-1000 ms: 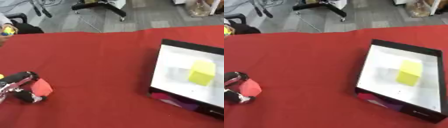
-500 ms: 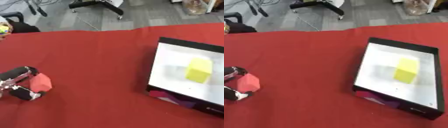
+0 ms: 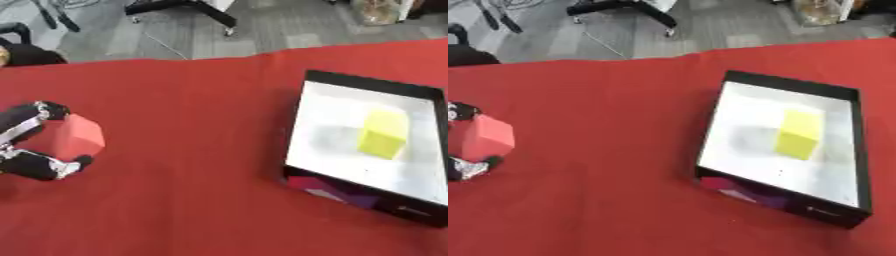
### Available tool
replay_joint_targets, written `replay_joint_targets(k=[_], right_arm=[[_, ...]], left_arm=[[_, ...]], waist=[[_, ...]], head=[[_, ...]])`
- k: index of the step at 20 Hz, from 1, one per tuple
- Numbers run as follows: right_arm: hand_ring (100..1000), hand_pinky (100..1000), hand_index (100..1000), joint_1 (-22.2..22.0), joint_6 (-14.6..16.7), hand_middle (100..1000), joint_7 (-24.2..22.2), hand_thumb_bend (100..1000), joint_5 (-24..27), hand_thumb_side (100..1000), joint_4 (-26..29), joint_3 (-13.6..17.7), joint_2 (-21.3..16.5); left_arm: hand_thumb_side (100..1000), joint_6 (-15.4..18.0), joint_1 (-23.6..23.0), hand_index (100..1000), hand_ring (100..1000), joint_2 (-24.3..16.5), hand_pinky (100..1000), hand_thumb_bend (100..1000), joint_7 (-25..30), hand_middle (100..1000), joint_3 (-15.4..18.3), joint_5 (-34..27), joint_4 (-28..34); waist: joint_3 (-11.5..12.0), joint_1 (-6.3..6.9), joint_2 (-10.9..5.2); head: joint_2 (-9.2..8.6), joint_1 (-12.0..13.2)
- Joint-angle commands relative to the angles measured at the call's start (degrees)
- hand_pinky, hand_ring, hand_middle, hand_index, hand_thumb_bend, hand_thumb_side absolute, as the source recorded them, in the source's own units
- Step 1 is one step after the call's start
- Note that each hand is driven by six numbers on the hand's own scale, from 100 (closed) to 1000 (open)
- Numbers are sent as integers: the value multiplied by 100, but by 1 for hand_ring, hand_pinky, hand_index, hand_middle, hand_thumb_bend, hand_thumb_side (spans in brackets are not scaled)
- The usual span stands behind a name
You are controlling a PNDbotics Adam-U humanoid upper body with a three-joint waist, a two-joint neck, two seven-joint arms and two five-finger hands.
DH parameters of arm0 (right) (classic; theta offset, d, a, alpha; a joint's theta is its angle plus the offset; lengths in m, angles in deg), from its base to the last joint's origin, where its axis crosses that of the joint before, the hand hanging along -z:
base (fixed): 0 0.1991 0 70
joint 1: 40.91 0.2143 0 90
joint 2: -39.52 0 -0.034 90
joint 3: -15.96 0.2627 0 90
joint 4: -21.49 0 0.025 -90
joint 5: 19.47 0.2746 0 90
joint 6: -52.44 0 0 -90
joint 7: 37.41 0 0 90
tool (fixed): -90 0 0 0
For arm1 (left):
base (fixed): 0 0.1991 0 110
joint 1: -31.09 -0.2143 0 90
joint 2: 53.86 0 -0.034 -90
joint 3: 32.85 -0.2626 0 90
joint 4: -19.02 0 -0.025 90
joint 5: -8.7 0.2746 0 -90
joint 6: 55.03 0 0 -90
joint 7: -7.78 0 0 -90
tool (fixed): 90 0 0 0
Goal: Pick up the objects with one hand, pass them to the other hand, and then place them into the box on the other side of the table.
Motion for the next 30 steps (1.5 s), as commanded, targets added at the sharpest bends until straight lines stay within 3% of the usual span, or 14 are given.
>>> replay_joint_targets(k=[1, 7, 15, 21, 30], right_arm=[[1000, 916, 997, 302, 86, 1000, -334, 100, -456, 166, -96, -206, 57], [1000, 914, 990, 757, 277, 1000, -896, 100, -1290, 100, -418, -641, 544], [1000, 906, 984, 1080, 409, 1000, -1442, 100, -2094, 133, -906, -1118, 1302], [1000, 906, 991, 1226, 332, 1000, -1622, 100, -2280, 131, -1047, -1309, 1693], [1000, 906, 1000, 1441, 304, 1000, -1906, 100, -2364, 110, -1222, -1660, 1994]], left_arm=[[364, -28, 204, 611, 794, 130, 1000, 100, 88, 603, 4, -167, 154], [384, 37, 491, 609, 788, 527, 1000, 100, 98, 591, -107, -280, 109], [447, 437, 665, 606, 753, 1051, 1000, 100, 351, 561, -350, -669, -39], [439, 808, 662, 602, 745, 1343, 1000, 100, 274, 543, -429, -830, -95], [329, 1437, 741, 574, 714, 1633, 1000, 100, -142, 512, -537, -713, -15]], waist=[[14, -64, -142], [31, -120, -170], [12, -230, -153], [24, -270, -125], [94, -277, -92]], head=[[-3, -116], [-43, -272], [-45, -634], [-33, -888], [0, -1165]])
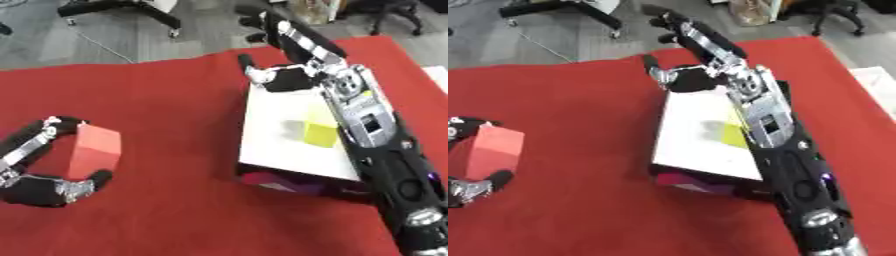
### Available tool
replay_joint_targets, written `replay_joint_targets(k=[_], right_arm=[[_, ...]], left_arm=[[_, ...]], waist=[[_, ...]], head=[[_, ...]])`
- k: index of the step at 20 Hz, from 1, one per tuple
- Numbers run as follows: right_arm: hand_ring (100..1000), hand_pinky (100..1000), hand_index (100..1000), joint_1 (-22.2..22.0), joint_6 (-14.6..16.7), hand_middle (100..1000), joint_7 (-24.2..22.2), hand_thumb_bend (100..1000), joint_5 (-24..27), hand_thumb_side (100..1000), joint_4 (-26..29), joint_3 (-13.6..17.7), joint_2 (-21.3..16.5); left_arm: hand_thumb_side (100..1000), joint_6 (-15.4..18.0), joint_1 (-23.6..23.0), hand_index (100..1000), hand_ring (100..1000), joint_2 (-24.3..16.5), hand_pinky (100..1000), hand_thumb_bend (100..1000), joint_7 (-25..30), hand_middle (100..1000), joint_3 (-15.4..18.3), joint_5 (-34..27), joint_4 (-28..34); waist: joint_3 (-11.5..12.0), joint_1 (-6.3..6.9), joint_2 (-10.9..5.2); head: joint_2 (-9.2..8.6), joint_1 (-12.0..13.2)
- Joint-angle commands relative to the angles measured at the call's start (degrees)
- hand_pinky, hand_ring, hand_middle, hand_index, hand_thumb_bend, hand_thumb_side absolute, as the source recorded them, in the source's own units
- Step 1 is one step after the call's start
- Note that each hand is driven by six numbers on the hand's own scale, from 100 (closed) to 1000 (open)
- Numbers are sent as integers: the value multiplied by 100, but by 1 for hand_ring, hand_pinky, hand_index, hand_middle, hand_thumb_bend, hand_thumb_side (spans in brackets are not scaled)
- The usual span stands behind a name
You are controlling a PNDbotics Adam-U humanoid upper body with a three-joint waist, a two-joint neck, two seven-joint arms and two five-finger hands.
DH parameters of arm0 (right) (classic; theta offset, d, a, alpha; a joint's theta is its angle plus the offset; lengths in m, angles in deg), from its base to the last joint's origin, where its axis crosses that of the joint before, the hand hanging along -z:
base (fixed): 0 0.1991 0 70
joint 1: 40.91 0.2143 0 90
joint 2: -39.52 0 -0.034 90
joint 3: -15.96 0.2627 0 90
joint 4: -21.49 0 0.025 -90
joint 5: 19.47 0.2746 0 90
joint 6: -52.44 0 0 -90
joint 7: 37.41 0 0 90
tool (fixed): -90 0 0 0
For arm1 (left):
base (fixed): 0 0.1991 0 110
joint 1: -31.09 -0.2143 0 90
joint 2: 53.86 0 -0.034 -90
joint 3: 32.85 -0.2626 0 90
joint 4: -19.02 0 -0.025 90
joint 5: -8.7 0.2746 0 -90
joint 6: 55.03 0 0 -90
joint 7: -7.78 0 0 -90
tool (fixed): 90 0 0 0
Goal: Pick up the objects with one hand, pass them to the other hand, and then place them into the box on the other side of the table.
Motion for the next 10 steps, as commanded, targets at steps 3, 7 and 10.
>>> replay_joint_targets(k=[3, 7, 10], right_arm=[[1000, 907, 1000, 223, -25, 1000, -245, 100, 45, 118, -8, -174, 78], [1000, 905, 1000, 317, -100, 1000, -407, 100, 126, 100, -28, -314, 187], [1000, 902, 991, 387, -124, 1000, -530, 100, 147, 100, -43, -443, 268]], left_arm=[[306, 283, 148, 567, 705, 59, 1000, 100, -298, 505, 15, 179, 172], [275, 430, 183, 557, 689, 212, 963, 100, -566, 493, 10, 438, 159], [258, 551, 199, 547, 677, 374, 944, 100, -833, 483, 31, 689, 91]], waist=[[49, -65, -85], [76, -67, -87], [108, -78, -91]], head=[[11, -135], [10, -174], [-8, -196]])
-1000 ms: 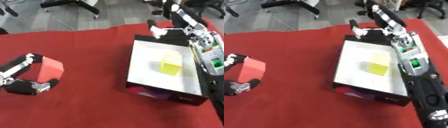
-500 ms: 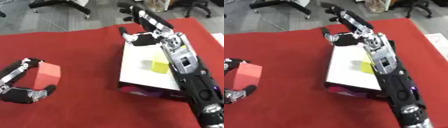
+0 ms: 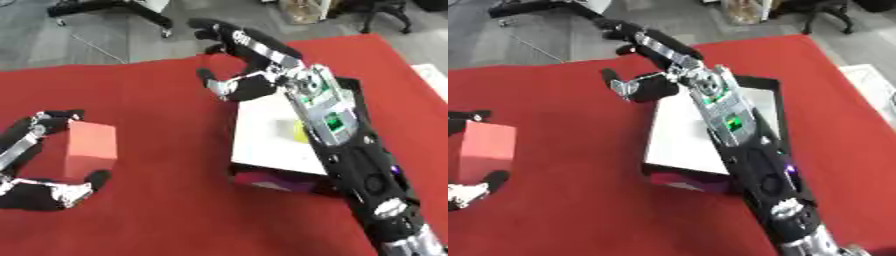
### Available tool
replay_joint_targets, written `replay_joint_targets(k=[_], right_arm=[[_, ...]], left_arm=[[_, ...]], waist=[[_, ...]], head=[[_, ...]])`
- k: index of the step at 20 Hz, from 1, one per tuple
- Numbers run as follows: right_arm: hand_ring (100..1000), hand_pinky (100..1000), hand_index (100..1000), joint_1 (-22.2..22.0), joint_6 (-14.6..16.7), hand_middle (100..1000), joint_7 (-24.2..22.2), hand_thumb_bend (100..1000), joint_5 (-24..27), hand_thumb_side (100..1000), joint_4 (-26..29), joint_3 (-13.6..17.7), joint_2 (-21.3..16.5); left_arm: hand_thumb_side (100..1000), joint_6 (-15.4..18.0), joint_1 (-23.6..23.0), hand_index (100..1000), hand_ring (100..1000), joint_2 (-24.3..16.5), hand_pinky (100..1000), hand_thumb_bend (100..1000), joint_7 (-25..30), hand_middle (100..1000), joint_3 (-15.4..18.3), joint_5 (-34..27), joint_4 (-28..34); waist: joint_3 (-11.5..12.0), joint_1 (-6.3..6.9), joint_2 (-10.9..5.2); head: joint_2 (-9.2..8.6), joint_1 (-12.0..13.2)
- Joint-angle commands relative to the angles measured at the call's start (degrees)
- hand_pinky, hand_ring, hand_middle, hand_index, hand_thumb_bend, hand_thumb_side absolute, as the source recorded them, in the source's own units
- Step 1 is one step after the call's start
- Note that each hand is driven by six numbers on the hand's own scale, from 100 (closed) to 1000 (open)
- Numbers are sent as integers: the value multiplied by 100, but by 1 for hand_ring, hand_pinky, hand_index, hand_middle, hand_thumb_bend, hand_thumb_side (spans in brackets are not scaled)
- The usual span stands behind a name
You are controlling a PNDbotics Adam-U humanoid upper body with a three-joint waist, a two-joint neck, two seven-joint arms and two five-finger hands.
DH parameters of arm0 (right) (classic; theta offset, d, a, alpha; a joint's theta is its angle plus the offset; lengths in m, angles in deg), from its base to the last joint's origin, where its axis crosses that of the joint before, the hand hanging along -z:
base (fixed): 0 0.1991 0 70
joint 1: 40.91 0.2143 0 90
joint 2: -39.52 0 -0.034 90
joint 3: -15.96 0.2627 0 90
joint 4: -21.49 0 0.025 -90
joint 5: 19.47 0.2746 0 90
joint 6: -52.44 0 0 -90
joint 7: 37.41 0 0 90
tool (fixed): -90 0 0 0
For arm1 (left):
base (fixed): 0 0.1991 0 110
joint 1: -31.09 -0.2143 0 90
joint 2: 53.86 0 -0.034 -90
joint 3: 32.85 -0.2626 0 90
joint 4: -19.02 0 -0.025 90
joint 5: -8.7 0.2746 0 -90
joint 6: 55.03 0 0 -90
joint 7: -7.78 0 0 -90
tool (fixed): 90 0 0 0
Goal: Pick up the objects with one hand, pass them to the other hand, and then place them into the box on the other side of the table.
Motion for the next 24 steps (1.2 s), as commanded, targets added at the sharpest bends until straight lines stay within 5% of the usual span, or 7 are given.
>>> replay_joint_targets(k=[1, 10, 14, 24], right_arm=[[1000, 901, 988, 179, -7, 1000, -150, 100, 45, 100, 32, -124, 51], [1000, 890, 970, 399, -9, 1000, -668, 103, -8, 100, 35, -408, 92], [1000, 894, 957, 497, -42, 1000, -828, 246, -175, 100, 128, -445, 98], [1000, 903, 948, 455, 405, 1000, -998, 380, -846, 100, 14, -483, 226]], left_arm=[[249, 133, 111, 545, 674, 71, 936, 100, -293, 479, 53, 265, -6], [158, 678, 166, 533, 662, 326, 854, 100, -1081, 473, 206, 1035, -382], [146, 874, 198, 521, 657, 432, 850, 100, -1342, 468, 243, 1397, -507], [167, 294, 338, 483, 628, 723, 936, 100, -892, 435, 250, 1069, -780]], waist=[[23, -81, -92], [60, -103, -97], [76, -98, -94], [111, -62, -57]], head=[[-18, -38], [-52, -45], [-60, -61], [-106, -102]])
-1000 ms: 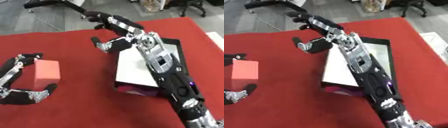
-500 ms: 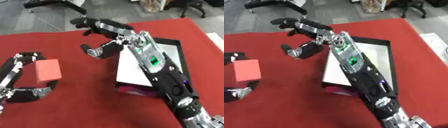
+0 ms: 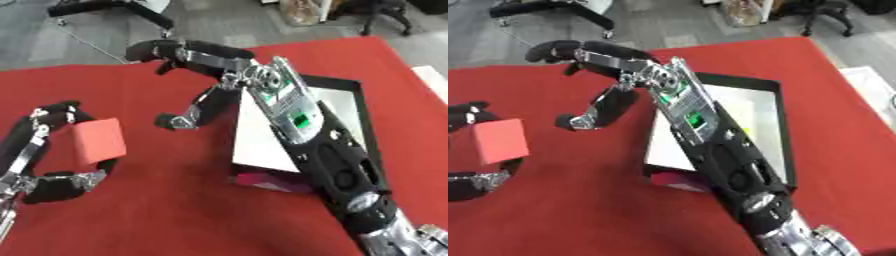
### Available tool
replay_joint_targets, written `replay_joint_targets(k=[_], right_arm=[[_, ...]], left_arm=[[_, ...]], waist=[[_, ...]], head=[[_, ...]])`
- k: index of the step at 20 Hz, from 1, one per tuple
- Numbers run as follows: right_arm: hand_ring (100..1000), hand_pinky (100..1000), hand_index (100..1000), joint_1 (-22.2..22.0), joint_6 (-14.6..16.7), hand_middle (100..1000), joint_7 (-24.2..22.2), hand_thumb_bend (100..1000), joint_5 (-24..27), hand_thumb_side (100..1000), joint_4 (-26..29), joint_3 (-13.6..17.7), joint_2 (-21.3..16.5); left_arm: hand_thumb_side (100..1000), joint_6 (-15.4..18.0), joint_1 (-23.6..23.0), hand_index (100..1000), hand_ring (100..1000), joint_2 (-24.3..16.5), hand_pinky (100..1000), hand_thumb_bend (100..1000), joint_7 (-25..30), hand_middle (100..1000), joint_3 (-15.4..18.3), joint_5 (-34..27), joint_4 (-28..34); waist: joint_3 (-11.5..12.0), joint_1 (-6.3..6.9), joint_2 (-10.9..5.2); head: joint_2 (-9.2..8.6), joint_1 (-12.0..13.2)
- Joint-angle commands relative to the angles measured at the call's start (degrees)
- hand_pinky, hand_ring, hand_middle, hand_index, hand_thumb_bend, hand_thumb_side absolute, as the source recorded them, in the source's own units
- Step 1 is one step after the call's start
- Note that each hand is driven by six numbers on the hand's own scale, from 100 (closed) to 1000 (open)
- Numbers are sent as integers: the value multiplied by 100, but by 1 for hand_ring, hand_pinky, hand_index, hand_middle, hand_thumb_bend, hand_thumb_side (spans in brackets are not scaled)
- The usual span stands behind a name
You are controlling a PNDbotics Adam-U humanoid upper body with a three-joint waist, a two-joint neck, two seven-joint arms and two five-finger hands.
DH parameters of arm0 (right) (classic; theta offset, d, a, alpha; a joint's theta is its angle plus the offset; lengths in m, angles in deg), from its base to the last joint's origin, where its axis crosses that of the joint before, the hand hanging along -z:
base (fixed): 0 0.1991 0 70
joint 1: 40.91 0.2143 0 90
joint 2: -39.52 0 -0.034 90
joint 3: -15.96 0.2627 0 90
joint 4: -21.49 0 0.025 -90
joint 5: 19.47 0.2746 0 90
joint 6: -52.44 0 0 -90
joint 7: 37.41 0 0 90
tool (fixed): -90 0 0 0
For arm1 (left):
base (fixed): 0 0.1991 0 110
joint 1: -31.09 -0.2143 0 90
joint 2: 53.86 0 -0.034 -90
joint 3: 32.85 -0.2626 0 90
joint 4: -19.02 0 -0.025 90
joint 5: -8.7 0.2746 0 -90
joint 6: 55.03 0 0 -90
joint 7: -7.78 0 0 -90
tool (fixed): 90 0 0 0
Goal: Pick up the objects with one hand, pass them to the other hand, and then place them into the box on the other side of the table.
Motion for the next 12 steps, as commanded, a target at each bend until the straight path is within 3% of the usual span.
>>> replay_joint_targets(k=[1, 6, 12], right_arm=[[1000, 904, 946, 77, 202, 1000, -49, 383, -220, 100, 17, 5, 67], [1000, 906, 942, 28, 509, 1000, 72, 392, -697, 100, -59, -8, 221], [1000, 906, 943, 60, 634, 1000, 141, 394, -997, 100, -160, -58, 370]], left_arm=[[180, -343, 146, 481, 624, 39, 957, 100, 262, 431, 64, -281, 1], [178, -823, 371, 478, 618, 228, 959, 100, 633, 424, 111, -523, -6], [159, -908, 604, 478, 616, 482, 945, 100, 607, 424, 175, -351, -111]], waist=[[23, -24, -57], [84, -20, -47], [105, -29, -39]], head=[[-99, -36], [-156, -91], [-191, -170]])
